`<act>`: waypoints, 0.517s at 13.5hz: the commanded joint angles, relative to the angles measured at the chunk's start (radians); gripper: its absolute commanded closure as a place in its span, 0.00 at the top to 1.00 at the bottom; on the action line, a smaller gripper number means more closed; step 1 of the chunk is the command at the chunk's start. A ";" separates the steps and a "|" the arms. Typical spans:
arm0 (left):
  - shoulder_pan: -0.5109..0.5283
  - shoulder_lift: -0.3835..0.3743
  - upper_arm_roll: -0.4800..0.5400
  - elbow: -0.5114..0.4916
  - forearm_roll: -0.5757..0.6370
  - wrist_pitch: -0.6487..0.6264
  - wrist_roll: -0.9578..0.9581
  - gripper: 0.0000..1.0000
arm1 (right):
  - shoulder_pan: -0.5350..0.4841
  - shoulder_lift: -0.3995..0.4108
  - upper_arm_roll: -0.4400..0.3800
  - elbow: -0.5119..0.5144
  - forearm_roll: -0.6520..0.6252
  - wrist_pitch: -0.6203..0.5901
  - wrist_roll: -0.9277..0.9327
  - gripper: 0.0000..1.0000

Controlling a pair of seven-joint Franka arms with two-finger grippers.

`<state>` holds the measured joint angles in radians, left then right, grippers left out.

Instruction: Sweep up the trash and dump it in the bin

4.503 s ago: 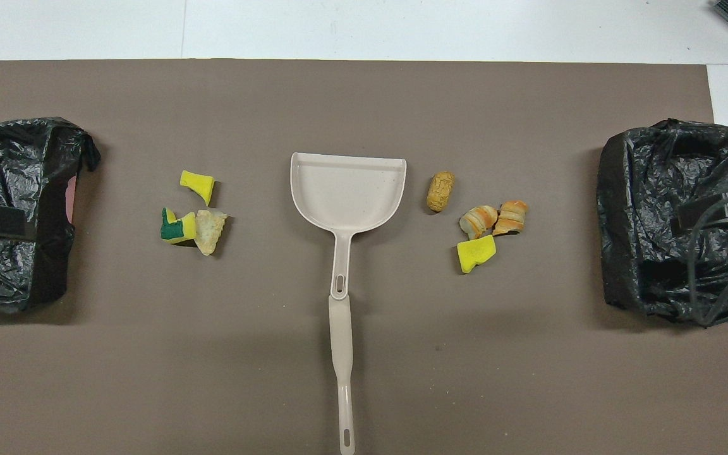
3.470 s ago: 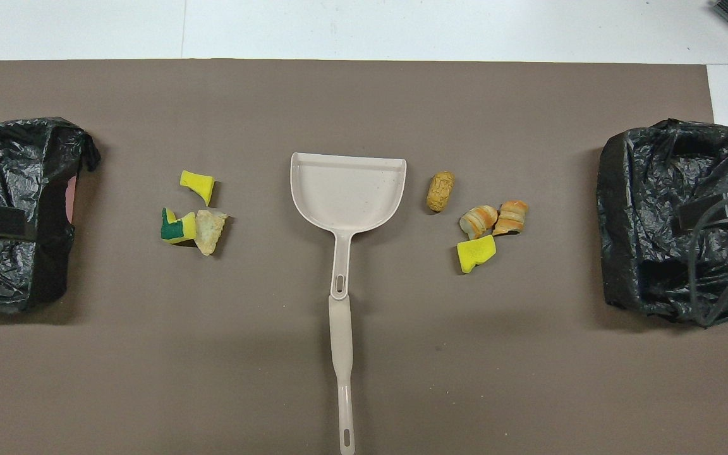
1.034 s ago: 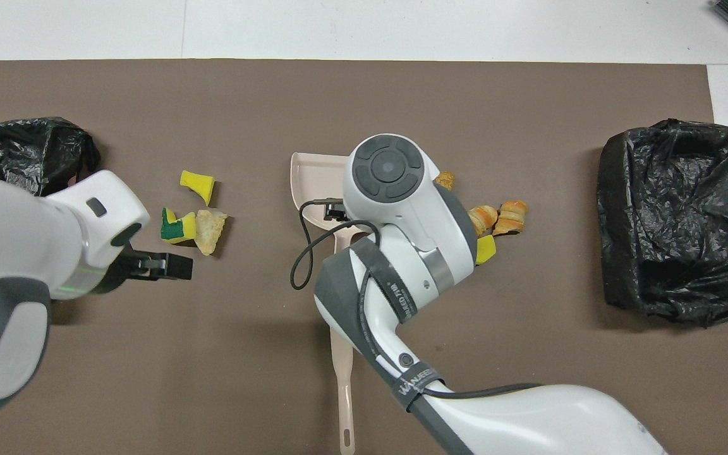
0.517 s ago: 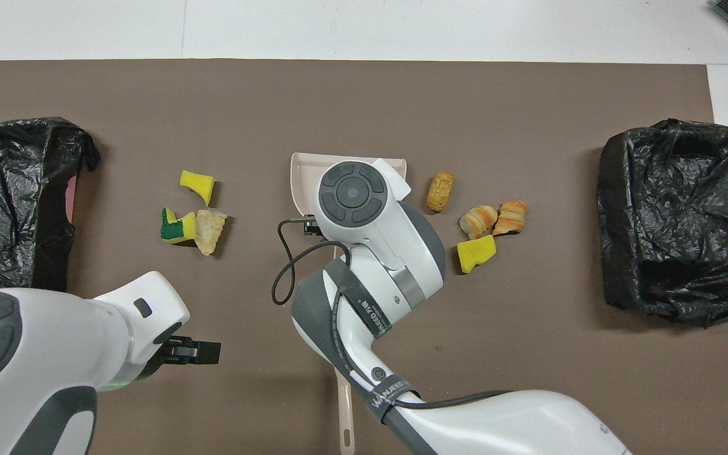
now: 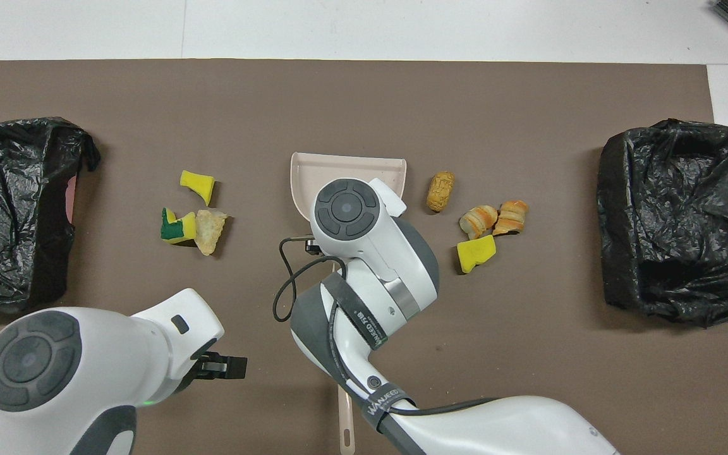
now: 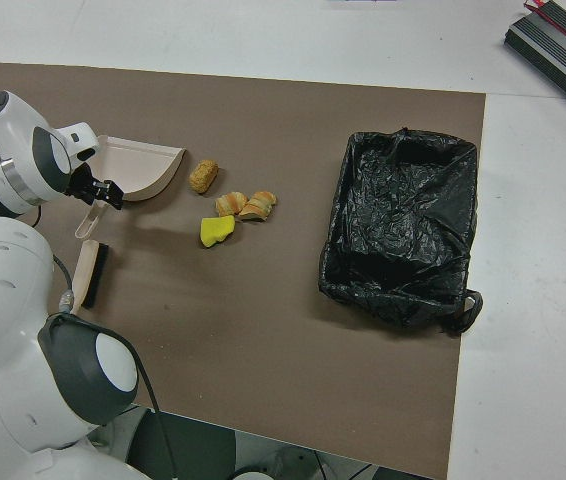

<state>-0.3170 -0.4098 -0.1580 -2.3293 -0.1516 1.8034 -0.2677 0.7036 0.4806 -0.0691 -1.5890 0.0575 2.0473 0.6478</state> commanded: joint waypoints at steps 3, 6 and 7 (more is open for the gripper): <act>-0.040 -0.018 0.018 -0.050 -0.031 0.054 -0.041 1.00 | -0.003 -0.054 0.022 -0.062 0.015 -0.012 0.010 0.64; -0.063 -0.017 0.018 -0.061 -0.034 0.088 -0.044 1.00 | -0.003 -0.065 0.038 -0.077 0.015 -0.021 -0.022 0.00; -0.063 -0.017 0.018 -0.061 -0.034 0.076 -0.044 1.00 | -0.003 -0.066 0.040 -0.077 0.015 -0.033 -0.066 0.00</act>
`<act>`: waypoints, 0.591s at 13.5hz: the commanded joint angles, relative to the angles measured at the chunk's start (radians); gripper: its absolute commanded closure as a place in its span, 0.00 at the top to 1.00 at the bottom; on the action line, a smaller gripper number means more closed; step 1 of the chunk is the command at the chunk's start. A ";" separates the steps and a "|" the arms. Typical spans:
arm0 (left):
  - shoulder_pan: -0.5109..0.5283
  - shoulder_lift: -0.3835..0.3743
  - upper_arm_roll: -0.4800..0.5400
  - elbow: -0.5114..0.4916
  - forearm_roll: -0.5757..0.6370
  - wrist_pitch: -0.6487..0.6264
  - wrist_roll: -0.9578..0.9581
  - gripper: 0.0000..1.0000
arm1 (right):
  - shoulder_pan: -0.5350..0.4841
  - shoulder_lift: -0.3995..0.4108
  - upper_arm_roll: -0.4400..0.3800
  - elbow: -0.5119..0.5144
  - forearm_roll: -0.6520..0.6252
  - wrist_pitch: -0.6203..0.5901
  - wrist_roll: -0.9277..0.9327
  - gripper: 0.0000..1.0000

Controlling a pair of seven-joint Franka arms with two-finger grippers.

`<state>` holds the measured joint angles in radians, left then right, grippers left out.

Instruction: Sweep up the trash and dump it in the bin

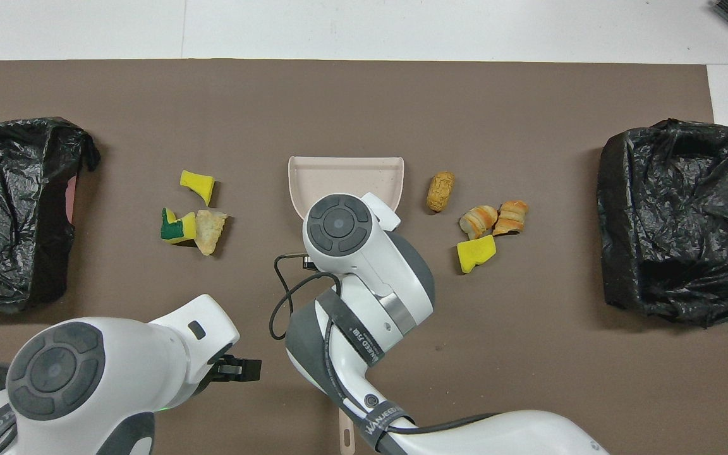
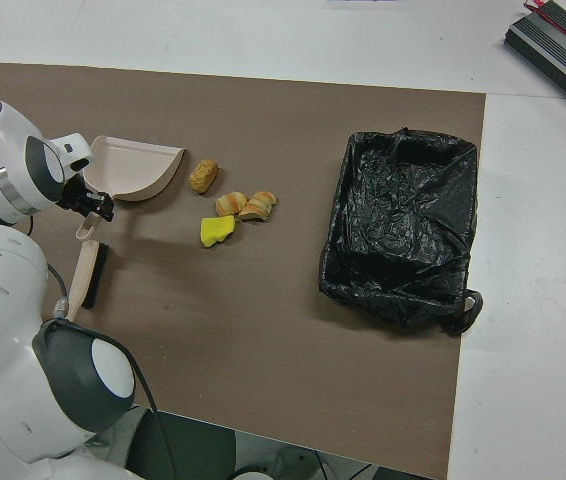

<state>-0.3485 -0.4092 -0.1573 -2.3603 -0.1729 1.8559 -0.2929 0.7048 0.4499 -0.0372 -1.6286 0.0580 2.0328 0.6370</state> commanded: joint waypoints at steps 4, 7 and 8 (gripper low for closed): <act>-0.033 -0.014 0.016 -0.027 -0.011 0.052 -0.063 1.00 | -0.018 -0.049 0.007 -0.013 0.008 -0.089 -0.206 0.00; -0.061 -0.004 0.016 -0.034 -0.013 0.101 -0.068 1.00 | -0.066 -0.100 0.002 -0.010 0.009 -0.126 -0.340 0.00; -0.070 0.004 0.016 -0.039 -0.013 0.123 -0.068 1.00 | -0.092 -0.117 0.000 -0.010 0.009 -0.150 -0.418 0.00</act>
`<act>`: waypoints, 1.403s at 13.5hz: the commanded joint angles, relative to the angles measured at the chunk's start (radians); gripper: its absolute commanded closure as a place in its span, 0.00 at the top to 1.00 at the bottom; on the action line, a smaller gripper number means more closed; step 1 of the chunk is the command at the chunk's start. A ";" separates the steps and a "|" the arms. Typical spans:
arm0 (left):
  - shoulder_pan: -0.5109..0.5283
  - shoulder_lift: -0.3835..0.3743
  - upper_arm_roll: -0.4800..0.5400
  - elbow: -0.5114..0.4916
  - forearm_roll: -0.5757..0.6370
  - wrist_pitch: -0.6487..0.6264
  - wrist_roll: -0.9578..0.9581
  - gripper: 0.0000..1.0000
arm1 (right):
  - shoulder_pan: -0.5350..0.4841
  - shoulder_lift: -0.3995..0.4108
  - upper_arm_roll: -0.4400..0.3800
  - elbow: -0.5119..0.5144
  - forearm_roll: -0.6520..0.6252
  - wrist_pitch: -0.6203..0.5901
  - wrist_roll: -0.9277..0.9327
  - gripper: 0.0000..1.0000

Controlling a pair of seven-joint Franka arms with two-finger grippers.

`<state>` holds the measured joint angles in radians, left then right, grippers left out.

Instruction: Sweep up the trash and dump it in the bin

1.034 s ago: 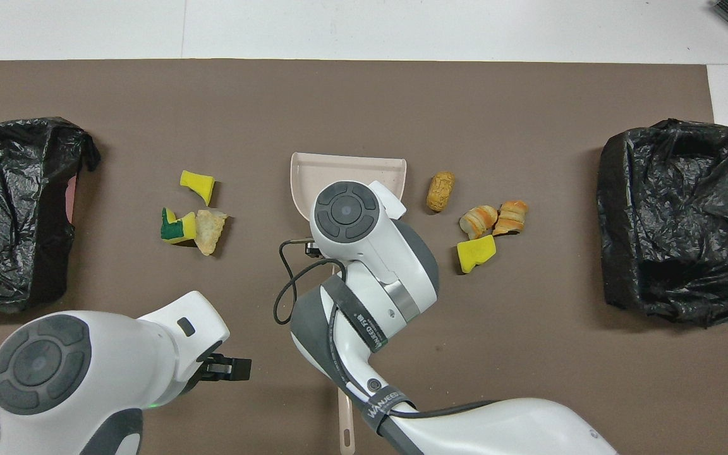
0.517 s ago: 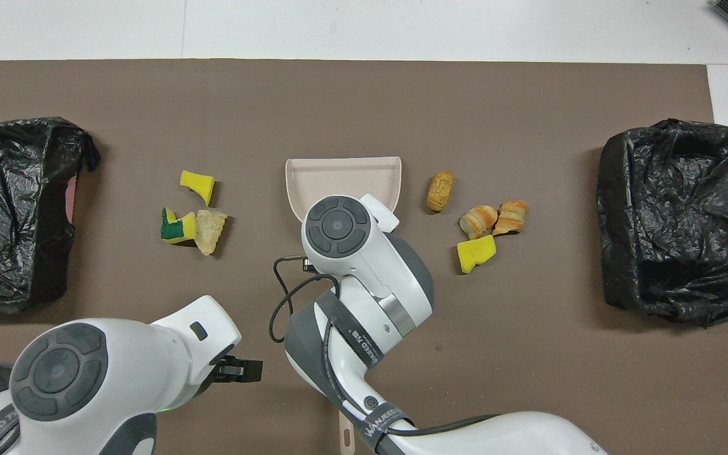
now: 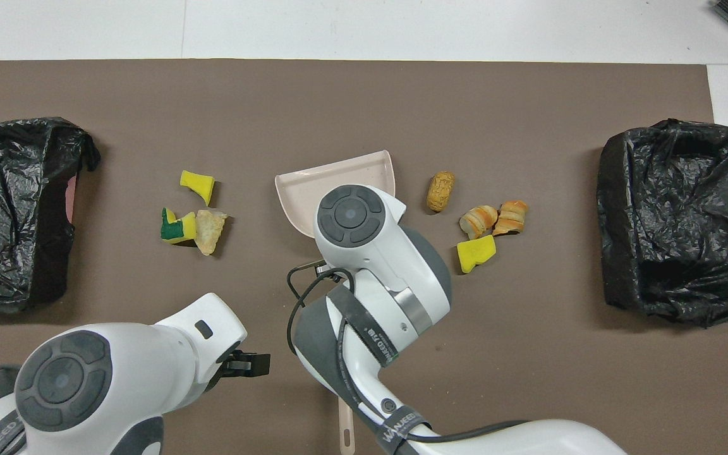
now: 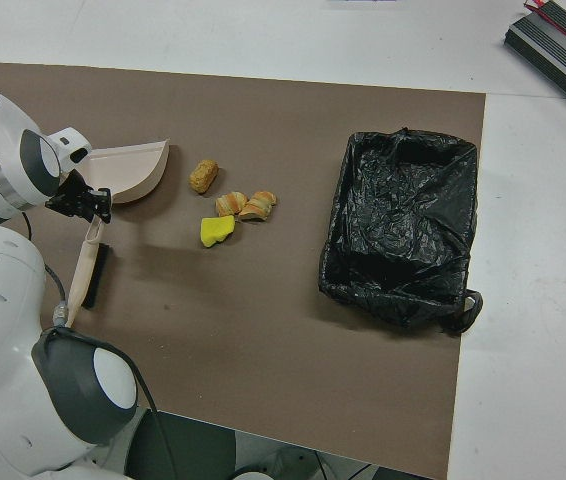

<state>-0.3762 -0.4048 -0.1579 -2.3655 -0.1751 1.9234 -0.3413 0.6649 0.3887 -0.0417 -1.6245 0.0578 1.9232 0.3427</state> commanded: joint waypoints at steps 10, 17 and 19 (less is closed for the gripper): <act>-0.426 0.273 0.012 -0.024 -0.006 0.368 -0.348 1.00 | -0.337 -0.146 -0.001 -0.011 -0.012 -0.170 -1.045 0.00; -0.503 0.271 0.012 -0.096 -0.006 0.388 -0.384 1.00 | -0.350 -0.151 0.000 -0.012 -0.162 -0.187 -1.407 0.00; -0.501 0.270 0.012 -0.101 -0.006 0.387 -0.384 1.00 | -0.335 -0.154 0.002 -0.015 -0.211 -0.182 -1.447 0.00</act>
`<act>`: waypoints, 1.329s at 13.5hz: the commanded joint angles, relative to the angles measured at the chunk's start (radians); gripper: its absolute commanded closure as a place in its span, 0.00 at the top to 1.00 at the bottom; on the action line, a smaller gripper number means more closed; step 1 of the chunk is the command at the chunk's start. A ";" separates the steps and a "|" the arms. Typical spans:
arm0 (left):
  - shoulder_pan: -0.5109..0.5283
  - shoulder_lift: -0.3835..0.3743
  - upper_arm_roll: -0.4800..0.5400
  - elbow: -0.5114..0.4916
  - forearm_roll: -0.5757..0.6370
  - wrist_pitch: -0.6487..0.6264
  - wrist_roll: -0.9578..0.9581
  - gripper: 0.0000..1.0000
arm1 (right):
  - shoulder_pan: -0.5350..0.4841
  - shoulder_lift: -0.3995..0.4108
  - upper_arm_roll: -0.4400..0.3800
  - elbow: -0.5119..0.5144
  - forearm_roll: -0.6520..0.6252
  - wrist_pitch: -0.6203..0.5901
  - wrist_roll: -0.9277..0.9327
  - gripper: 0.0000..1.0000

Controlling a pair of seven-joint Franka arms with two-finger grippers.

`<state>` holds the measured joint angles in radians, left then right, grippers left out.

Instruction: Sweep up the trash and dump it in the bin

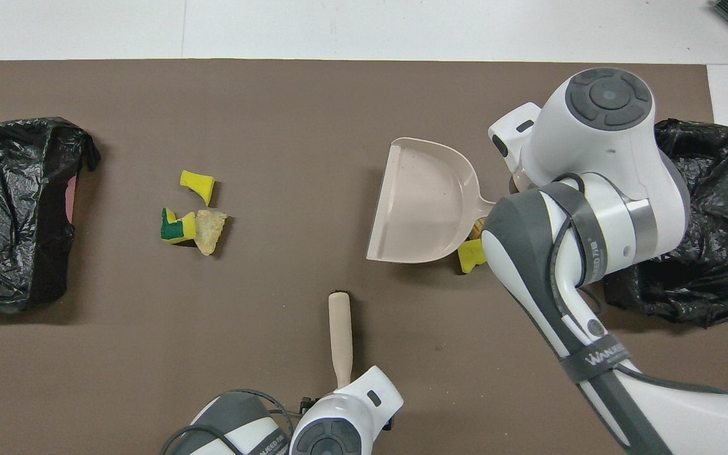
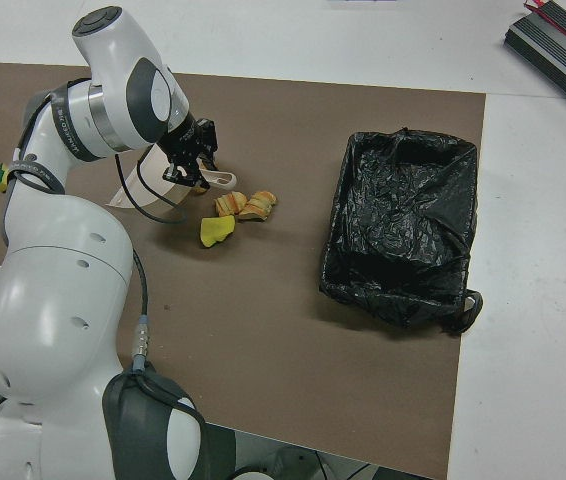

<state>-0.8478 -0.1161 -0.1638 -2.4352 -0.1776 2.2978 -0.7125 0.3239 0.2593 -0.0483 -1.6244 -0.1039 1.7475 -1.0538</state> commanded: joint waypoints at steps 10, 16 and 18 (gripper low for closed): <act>-0.002 -0.016 0.020 -0.024 -0.003 -0.043 0.002 0.00 | 0.011 -0.038 0.016 -0.034 -0.060 0.000 -0.086 0.00; 0.151 -0.051 0.029 0.065 0.009 -0.121 0.119 0.00 | 0.061 -0.063 0.019 -0.164 -0.057 0.114 -0.045 0.00; 0.249 -0.106 0.029 0.080 0.026 -0.225 0.184 0.00 | 0.063 -0.068 0.019 -0.204 -0.053 0.151 -0.029 0.00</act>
<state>-0.6764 -0.1502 -0.1293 -2.3637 -0.1713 2.1737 -0.5877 0.3899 0.2339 -0.0340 -1.7534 -0.1434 1.8532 -1.1003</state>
